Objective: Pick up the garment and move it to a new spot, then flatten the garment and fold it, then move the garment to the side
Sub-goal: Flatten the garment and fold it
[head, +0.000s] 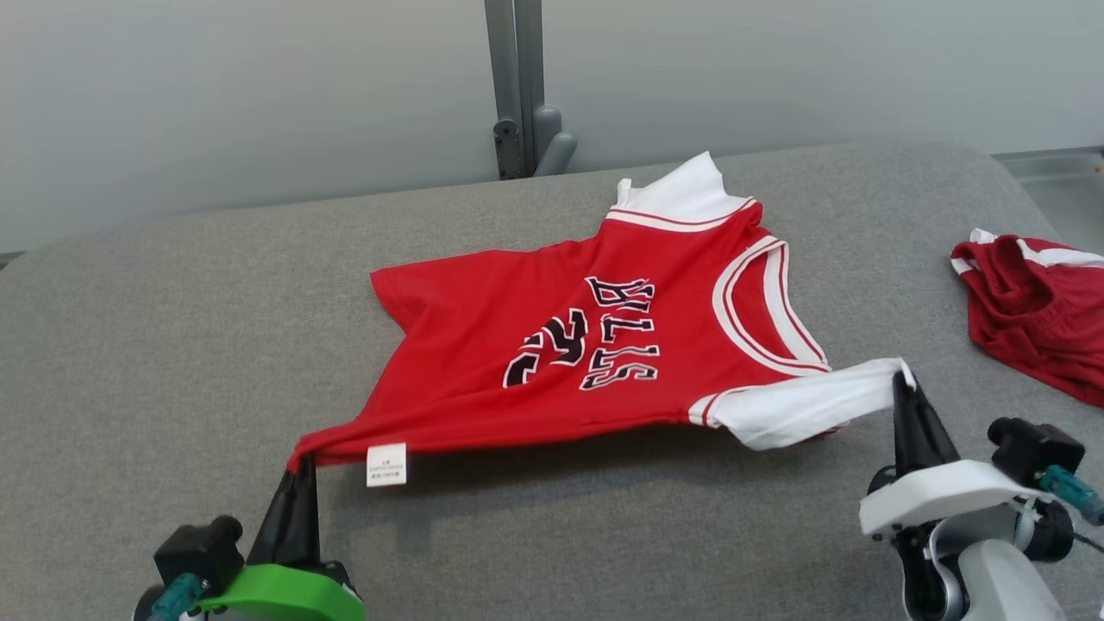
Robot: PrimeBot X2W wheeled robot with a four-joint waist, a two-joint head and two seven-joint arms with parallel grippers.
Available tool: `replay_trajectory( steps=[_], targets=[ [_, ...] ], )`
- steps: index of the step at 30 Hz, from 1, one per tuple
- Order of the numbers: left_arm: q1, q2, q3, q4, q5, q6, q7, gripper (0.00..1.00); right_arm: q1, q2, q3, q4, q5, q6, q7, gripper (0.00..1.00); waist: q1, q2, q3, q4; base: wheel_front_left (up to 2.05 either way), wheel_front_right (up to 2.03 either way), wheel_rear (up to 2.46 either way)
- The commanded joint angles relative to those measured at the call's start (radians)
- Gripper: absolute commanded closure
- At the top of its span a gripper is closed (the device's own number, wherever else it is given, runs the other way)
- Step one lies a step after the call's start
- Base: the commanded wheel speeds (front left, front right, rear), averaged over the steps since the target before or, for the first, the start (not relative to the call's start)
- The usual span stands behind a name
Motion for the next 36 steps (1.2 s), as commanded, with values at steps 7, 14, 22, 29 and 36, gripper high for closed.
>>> replay_trajectory(
  steps=[7,14,22,29,36],
  targets=[
    [-0.156,0.092,-0.021,-0.171,0.023,0.002,0.0,1.0,-0.102,-0.065,0.013,-0.215,0.113,-0.001,-0.002,1.0,0.0,0.0,-0.074,0.0,0.0,0.0,0.0],
    [-0.378,0.249,-0.09,-0.208,-0.002,0.002,0.0,1.0,-0.27,-0.16,0.039,-0.301,0.157,-0.001,-0.001,1.0,0.0,0.0,-0.097,0.013,0.0,0.0,0.0],
    [-0.688,0.366,-0.228,-0.029,-0.007,0.002,0.073,1.0,-0.529,-0.262,0.074,-0.209,0.091,-0.002,0.051,1.0,0.0,0.0,0.009,0.031,0.0,0.0,0.0],
    [-1.033,0.385,-0.326,0.186,0.017,0.002,0.087,1.0,-0.896,-0.281,0.076,0.025,-0.006,-0.002,0.073,1.0,0.0,0.0,0.249,0.048,0.0,0.0,0.0],
    [-1.319,0.375,-0.342,0.405,0.082,0.03,0.045,1.0,-1.228,-0.29,0.045,0.232,-0.19,-0.003,0.02,1.0,0.0,0.0,0.333,0.042,0.0,0.0,0.0]
  ],
)
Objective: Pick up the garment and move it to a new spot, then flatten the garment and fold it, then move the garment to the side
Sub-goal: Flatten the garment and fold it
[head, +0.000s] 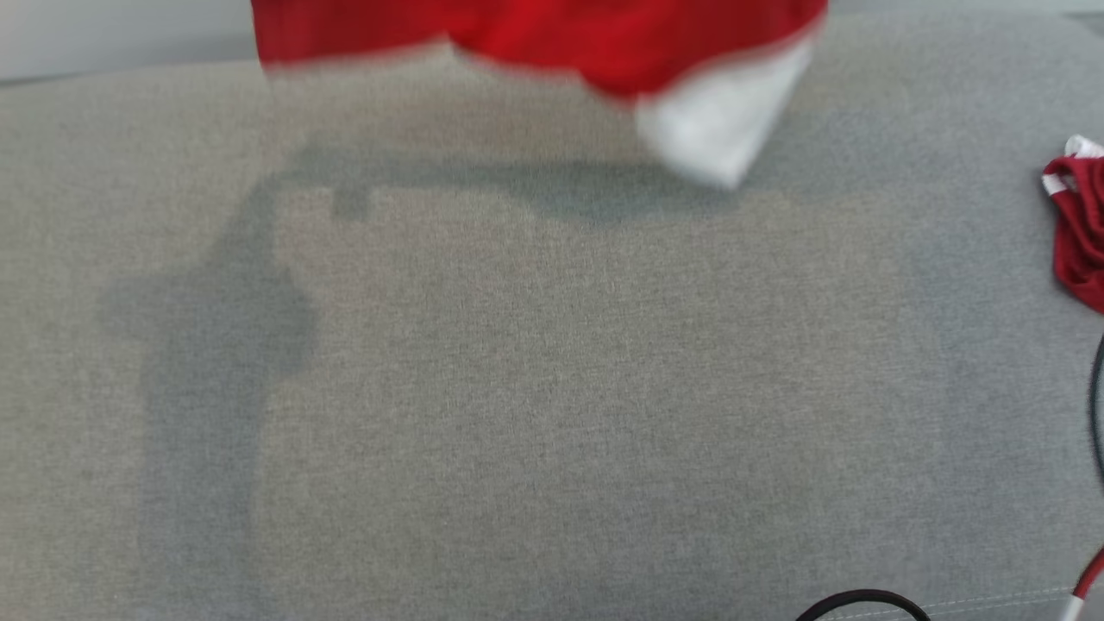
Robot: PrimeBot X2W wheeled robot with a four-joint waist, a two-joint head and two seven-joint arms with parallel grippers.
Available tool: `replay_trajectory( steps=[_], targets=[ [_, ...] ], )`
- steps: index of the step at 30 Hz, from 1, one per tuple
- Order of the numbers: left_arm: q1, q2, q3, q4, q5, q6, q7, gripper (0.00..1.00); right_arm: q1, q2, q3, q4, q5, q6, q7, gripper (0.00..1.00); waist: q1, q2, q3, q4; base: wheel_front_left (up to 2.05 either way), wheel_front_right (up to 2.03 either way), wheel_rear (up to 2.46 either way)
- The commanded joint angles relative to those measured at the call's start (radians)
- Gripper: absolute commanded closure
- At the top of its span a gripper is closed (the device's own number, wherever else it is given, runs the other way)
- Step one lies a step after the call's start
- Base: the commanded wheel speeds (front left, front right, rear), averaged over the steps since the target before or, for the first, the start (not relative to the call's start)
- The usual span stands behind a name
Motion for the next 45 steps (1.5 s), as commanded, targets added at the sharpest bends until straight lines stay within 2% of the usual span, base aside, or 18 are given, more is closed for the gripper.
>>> replay_trajectory(
  steps=[1,6,9,15,21,27,29,31,43,45],
  targets=[
    [-0.048,0.005,0.009,0.024,0.011,0.015,-0.012,1.0,-0.051,-0.013,-0.017,0.022,-0.027,-0.004,-0.011,1.0,-0.0003,0.0,0.115,0.002,0.0,0.0,0.0],
    [-0.178,-0.019,-0.002,0.072,0.026,0.004,-0.044,1.0,-0.2,0.014,-0.084,0.092,-0.128,-0.004,-0.027,1.0,-0.0003,0.0,0.148,-0.018,0.0,0.0,0.0],
    [-0.178,-0.025,0.0,0.086,0.009,-0.004,-0.045,1.0,-0.2,0.012,-0.098,0.099,-0.15,-0.004,-0.028,1.0,-0.0003,0.0,0.188,-0.029,0.0,0.0,0.0],
    [-0.022,-0.029,0.036,0.12,-0.043,-0.01,-0.044,1.0,-0.05,0.019,-0.08,0.101,-0.075,-0.005,-0.028,1.0,-0.0003,0.0,0.287,-0.055,0.0,0.0,0.0],
    [0.28,-0.112,0.099,0.082,-0.099,-0.013,-0.045,1.0,0.273,0.004,0.031,-0.002,0.116,-0.004,-0.028,1.0,-0.0003,0.0,0.312,-0.055,0.0,0.0,0.0],
    [0.61,-0.184,0.183,0.048,-0.12,-0.015,-0.044,1.0,0.628,-0.045,0.143,-0.103,0.297,-0.004,-0.029,1.0,-0.0003,0.0,0.219,-0.057,0.0,0.0,0.0],
    [0.715,-0.208,0.196,0.039,-0.125,-0.015,-0.043,1.0,0.724,-0.076,0.206,-0.122,0.308,-0.004,-0.029,1.0,-0.0003,0.0,0.169,-0.061,0.0,0.0,0.0],
    [0.805,-0.228,0.205,0.032,-0.128,-0.016,-0.039,1.0,0.805,-0.096,0.221,-0.13,0.335,-0.004,-0.029,1.0,-0.0003,0.0,0.12,-0.064,0.0,0.0,0.0],
    [1.222,-0.289,0.318,0.005,-0.092,-0.014,-0.037,1.0,1.243,-0.075,0.298,-0.069,0.42,-0.004,-0.028,1.0,-0.0003,0.0,-0.191,-0.088,0.0,0.0,0.0],
    [1.244,-0.295,0.327,-0.001,-0.089,-0.014,-0.037,1.0,1.264,-0.074,0.29,-0.07,0.422,-0.004,-0.028,1.0,-0.0003,0.0,-0.203,-0.087,0.0,0.0,0.0]
  ],
)
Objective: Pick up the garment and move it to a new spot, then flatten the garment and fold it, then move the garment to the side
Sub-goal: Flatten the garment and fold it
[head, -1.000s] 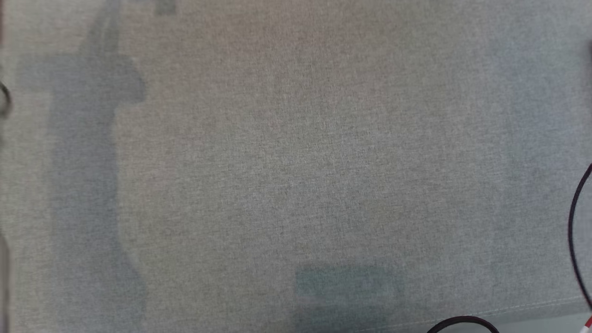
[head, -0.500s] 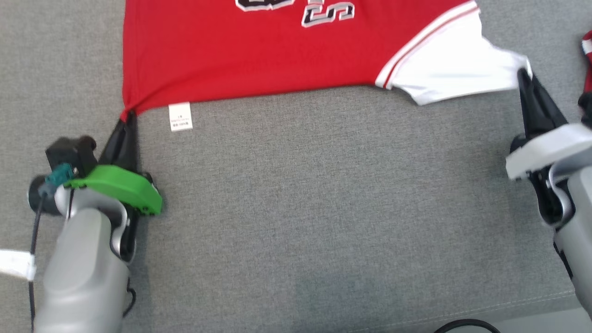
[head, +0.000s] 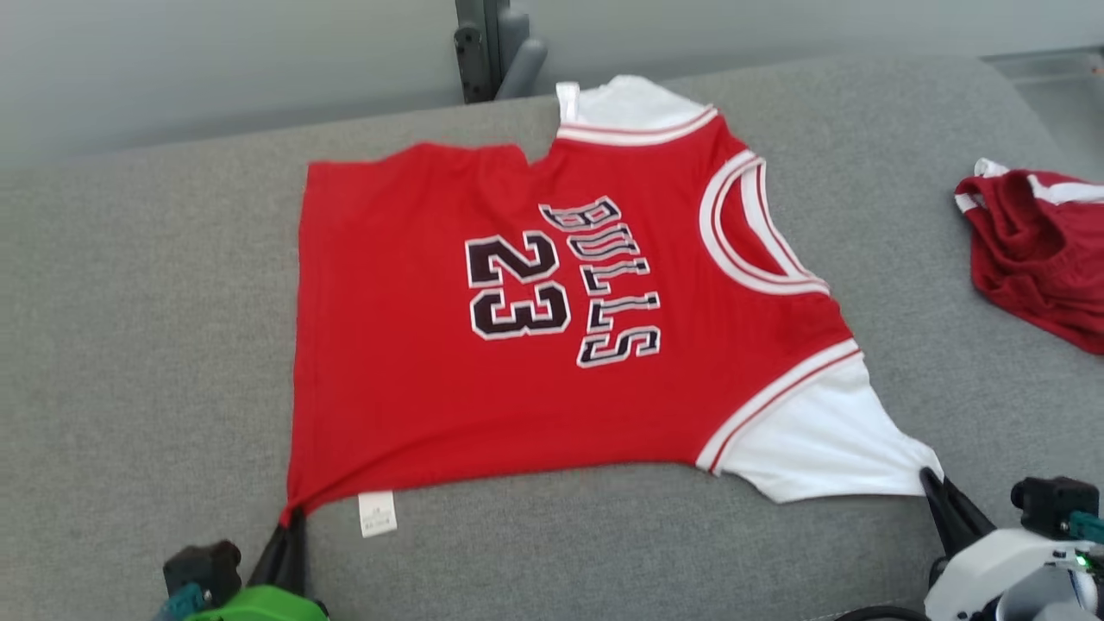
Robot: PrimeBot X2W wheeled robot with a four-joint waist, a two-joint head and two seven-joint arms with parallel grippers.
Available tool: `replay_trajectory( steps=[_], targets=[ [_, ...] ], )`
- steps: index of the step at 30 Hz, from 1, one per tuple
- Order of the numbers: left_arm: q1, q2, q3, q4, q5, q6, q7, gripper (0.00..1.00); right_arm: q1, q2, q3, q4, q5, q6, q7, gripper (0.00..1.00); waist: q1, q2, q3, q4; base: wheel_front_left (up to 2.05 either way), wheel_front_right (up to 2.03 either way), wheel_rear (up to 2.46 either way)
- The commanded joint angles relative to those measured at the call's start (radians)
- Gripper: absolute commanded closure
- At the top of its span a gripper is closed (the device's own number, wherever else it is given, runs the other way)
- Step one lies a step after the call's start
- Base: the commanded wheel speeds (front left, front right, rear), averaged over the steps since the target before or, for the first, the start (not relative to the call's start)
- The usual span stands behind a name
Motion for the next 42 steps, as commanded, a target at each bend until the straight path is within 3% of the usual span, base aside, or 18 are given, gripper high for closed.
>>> replay_trajectory(
  steps=[1,8,13,22,25,32,42],
  targets=[
    [0.061,0.005,0.011,0.023,0.007,0.008,0.019,1.0,0.021,-0.012,-0.015,0.005,0.002,-0.004,-0.003,1.0,0.0001,-0.0001,-0.13,-0.013,0.0,0.0,0.0],
    [0.191,-0.031,0.072,-0.037,0.015,0.008,0.012,1.0,0.145,0.023,-0.038,-0.013,-0.022,-0.004,-0.003,1.0,0.0001,-0.0001,-0.199,-0.008,0.0,0.0,0.0],
    [0.28,-0.048,-0.01,-0.059,0.037,0.006,0.012,1.0,0.218,0.036,-0.034,-0.005,-0.033,-0.004,-0.003,1.0,0.0001,-0.0001,-0.242,-0.004,0.0,0.0,0.0],
    [0.341,-0.047,0.017,-0.115,0.025,0.006,0.011,1.0,0.267,0.034,-0.058,-0.054,-0.042,-0.004,-0.003,1.0,0.0001,-0.0001,-0.262,0.015,0.0,0.0,0.0],
    [0.327,-0.048,0.014,-0.178,0.016,0.006,0.011,1.0,0.244,0.032,-0.096,-0.118,-0.052,-0.004,-0.003,1.0,0.0001,-0.0001,-0.252,0.019,0.0,0.0,0.0],
    [0.227,-0.01,-0.107,-0.278,-0.009,0.006,0.011,1.0,0.146,0.054,-0.184,-0.213,-0.117,-0.003,-0.003,1.0,0.0001,-0.0001,-0.213,0.028,0.0,0.0,0.0],
    [0.053,-0.001,-0.086,-0.245,0.019,0.006,0.011,1.0,-0.099,0.066,-0.119,-0.115,-0.172,-0.003,-0.003,1.0,0.0001,-0.0001,-0.138,0.039,0.0,0.0,0.0]
  ],
)
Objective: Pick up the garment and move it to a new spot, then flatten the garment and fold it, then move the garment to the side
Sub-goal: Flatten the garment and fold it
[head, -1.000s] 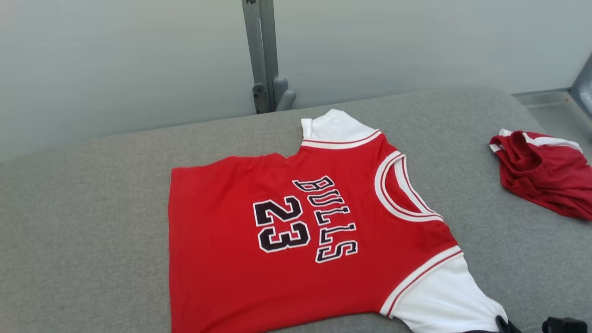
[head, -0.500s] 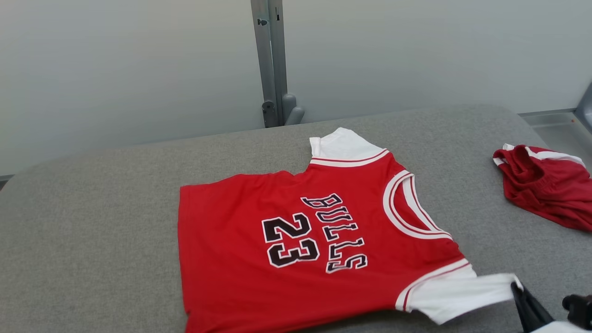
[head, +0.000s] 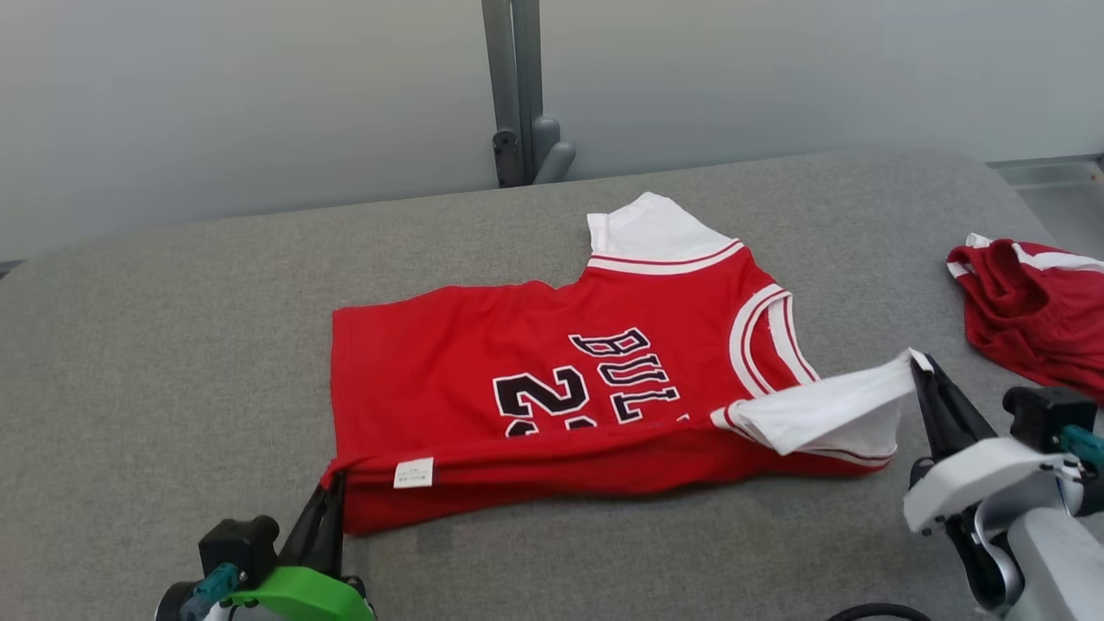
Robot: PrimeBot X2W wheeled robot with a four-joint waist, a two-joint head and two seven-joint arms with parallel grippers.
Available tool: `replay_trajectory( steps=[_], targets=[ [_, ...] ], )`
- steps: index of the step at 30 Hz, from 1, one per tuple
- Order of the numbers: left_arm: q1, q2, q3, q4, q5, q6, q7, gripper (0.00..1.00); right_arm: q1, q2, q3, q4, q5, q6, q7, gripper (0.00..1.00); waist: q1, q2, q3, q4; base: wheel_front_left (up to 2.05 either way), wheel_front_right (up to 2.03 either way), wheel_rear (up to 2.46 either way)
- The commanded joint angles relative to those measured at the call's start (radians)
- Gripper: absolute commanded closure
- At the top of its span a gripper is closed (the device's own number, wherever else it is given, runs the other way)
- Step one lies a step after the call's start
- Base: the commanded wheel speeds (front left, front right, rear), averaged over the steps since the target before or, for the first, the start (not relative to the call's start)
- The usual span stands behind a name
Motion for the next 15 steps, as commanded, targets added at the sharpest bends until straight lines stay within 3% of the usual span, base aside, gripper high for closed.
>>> replay_trajectory(
  steps=[1,15],
  targets=[
    [-0.038,0.007,0.004,0.028,0.013,0.003,0.001,1.0,-0.054,0.001,0.017,0.036,-0.017,-0.002,-0.003,1.0,0.0001,0.0,0.03,0.007,0.0,0.0,0.0],
    [-0.227,-0.008,0.015,0.152,0.057,0.003,0.001,1.0,-0.265,0.012,0.036,0.209,-0.085,-0.002,-0.003,1.0,0.0001,0.0,0.147,0.033,0.0,0.0,0.0]
  ],
)
